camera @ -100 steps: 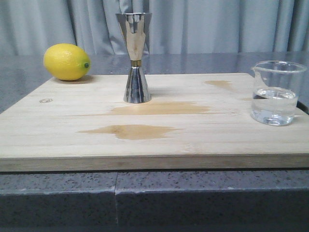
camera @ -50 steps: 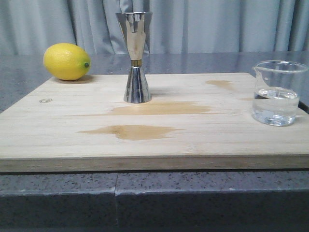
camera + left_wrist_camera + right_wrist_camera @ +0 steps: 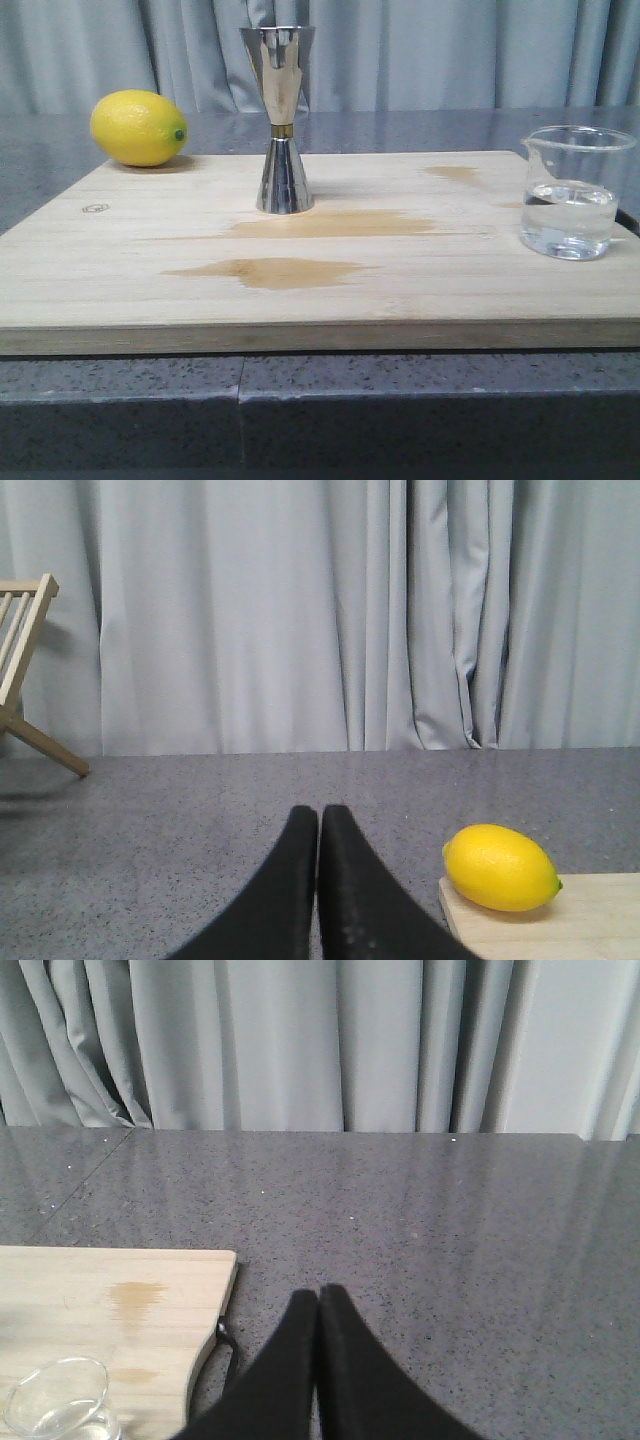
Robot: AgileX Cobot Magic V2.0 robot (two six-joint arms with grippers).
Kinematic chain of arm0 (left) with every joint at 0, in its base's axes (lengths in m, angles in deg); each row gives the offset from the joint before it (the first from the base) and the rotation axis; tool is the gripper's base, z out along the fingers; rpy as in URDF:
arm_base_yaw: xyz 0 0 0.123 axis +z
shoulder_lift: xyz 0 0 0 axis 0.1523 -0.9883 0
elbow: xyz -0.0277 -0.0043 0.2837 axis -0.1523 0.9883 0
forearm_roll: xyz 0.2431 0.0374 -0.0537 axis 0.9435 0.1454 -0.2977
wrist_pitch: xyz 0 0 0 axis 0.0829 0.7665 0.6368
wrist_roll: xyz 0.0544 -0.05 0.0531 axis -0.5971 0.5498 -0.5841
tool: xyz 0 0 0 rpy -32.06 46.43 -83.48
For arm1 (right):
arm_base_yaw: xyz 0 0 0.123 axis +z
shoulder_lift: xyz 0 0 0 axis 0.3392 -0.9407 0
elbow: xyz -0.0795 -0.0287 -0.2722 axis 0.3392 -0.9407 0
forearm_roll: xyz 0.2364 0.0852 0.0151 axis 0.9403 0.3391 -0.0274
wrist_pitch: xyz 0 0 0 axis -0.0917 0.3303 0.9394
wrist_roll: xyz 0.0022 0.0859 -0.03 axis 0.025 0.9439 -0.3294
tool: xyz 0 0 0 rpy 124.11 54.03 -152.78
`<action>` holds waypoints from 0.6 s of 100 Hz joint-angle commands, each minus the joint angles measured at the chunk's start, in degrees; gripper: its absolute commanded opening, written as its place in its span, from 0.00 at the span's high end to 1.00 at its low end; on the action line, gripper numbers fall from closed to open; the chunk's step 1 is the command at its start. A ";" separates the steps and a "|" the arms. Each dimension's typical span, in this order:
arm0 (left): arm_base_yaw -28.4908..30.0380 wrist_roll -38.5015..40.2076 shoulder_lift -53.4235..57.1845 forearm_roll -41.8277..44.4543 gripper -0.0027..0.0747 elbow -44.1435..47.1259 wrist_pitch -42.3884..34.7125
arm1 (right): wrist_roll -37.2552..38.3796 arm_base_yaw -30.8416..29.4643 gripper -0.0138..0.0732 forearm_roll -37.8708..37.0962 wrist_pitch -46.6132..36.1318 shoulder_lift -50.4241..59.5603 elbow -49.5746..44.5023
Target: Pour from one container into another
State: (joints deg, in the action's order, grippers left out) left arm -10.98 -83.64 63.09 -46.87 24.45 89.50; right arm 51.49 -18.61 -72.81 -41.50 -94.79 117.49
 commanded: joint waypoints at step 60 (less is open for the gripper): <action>-0.05 0.00 -1.37 -0.47 0.93 -1.95 -2.36 | -0.26 -0.30 0.77 -0.95 -1.91 -1.16 1.88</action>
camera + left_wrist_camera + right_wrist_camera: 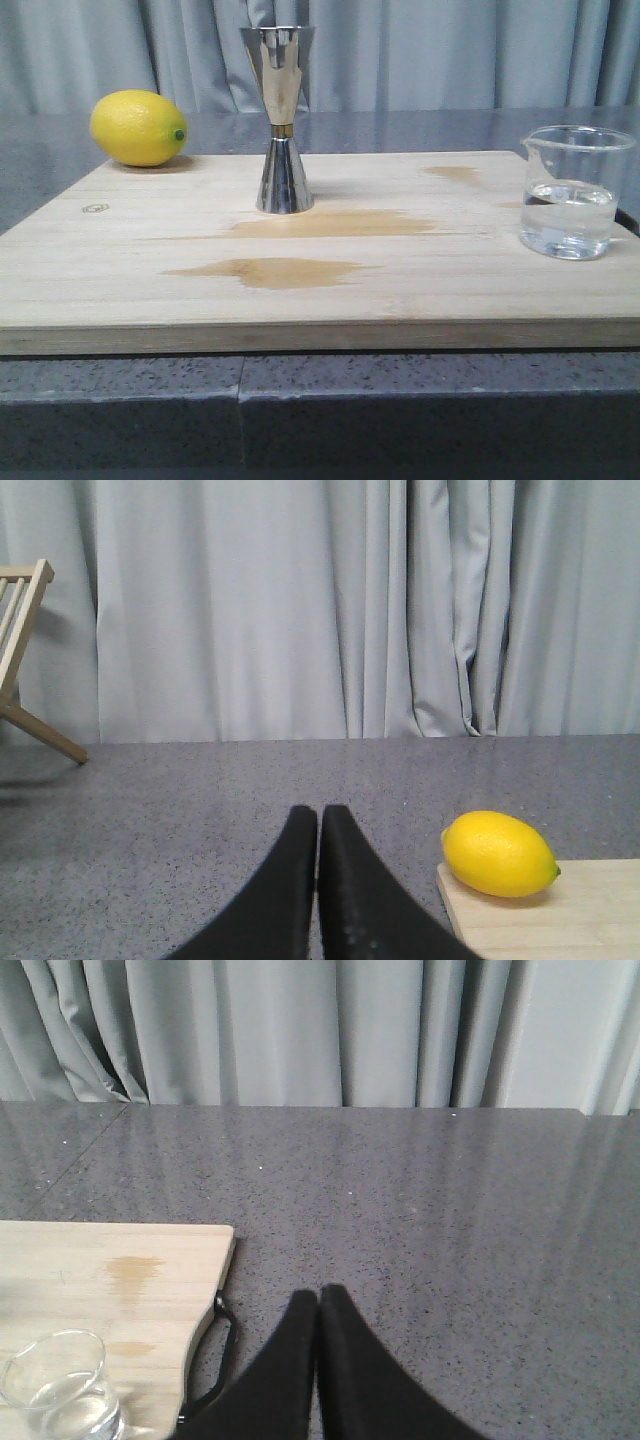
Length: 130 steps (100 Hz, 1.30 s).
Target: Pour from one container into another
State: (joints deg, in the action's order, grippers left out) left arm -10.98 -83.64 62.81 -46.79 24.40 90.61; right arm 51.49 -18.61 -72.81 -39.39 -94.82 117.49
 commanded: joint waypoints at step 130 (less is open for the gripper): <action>-0.05 -5.63 -12.08 -10.73 0.26 -9.96 9.93 | -0.26 -0.30 0.22 0.24 6.82 -6.86 7.01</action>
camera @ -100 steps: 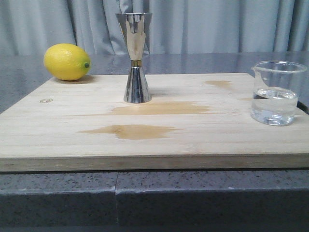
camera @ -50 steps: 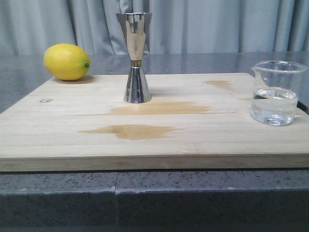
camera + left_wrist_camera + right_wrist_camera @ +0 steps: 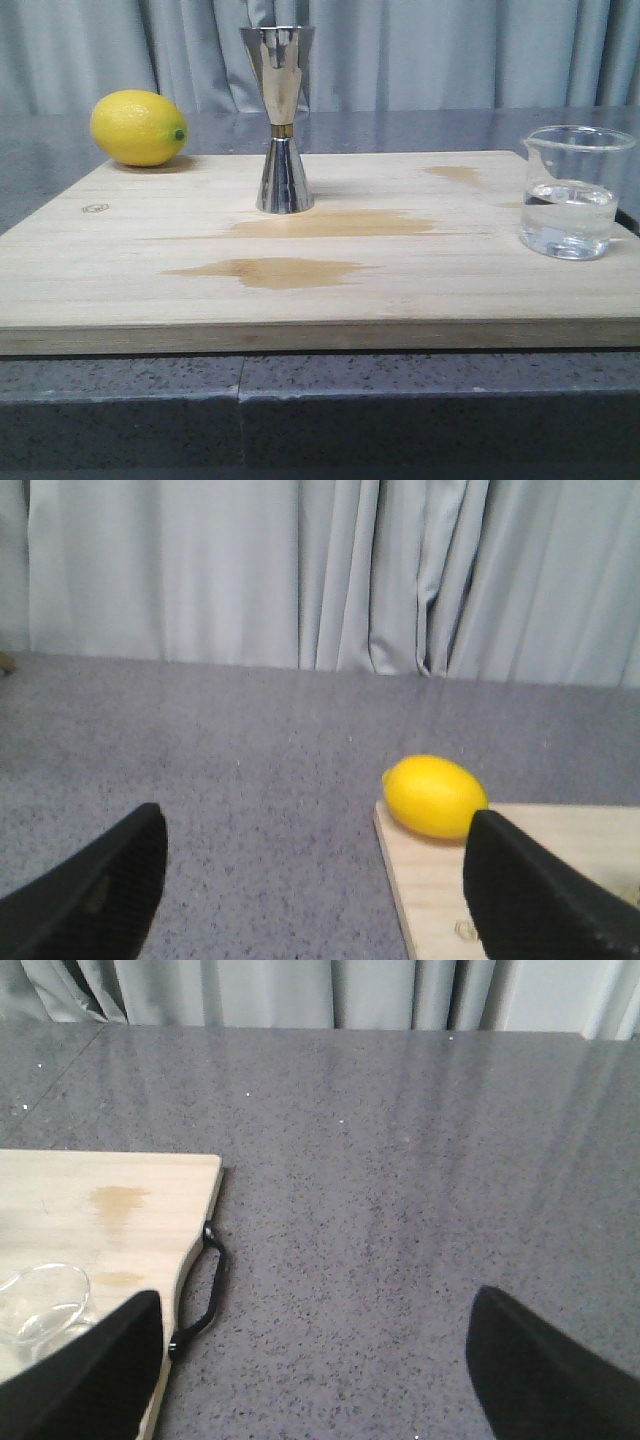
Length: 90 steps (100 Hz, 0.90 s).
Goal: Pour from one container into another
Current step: 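Reach the left gripper toward the silver jigger and close around it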
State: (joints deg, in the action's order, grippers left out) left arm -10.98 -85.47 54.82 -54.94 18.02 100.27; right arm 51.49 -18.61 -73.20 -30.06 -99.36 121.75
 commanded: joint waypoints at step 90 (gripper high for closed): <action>-0.05 -94.03 -52.98 -74.26 0.36 -9.80 30.59 | -0.26 -0.30 0.22 2.74 -2.97 -3.84 3.03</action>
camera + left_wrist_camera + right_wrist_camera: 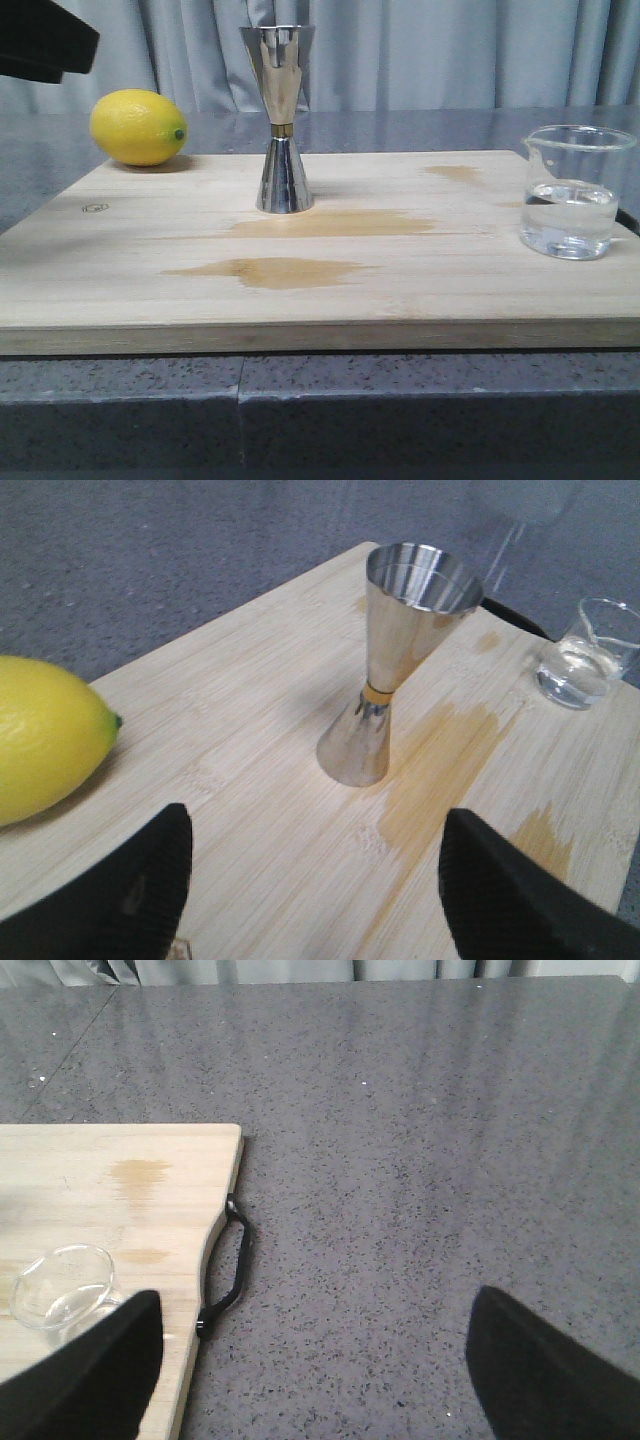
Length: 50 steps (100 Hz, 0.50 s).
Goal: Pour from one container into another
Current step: 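Reach the left gripper toward the silver jigger and close around it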
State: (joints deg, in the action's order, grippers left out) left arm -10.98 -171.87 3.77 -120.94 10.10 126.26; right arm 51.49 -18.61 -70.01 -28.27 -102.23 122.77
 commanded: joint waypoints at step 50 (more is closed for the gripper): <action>-4.56 -33.84 -17.09 -24.19 0.36 -1.88 15.60 | -0.26 -0.30 0.22 0.00 -4.76 -0.97 2.01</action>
State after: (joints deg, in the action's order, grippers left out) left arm -13.57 -202.47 -13.75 -139.01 9.92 137.58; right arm 51.49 -18.61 -70.01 -28.27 -102.23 122.77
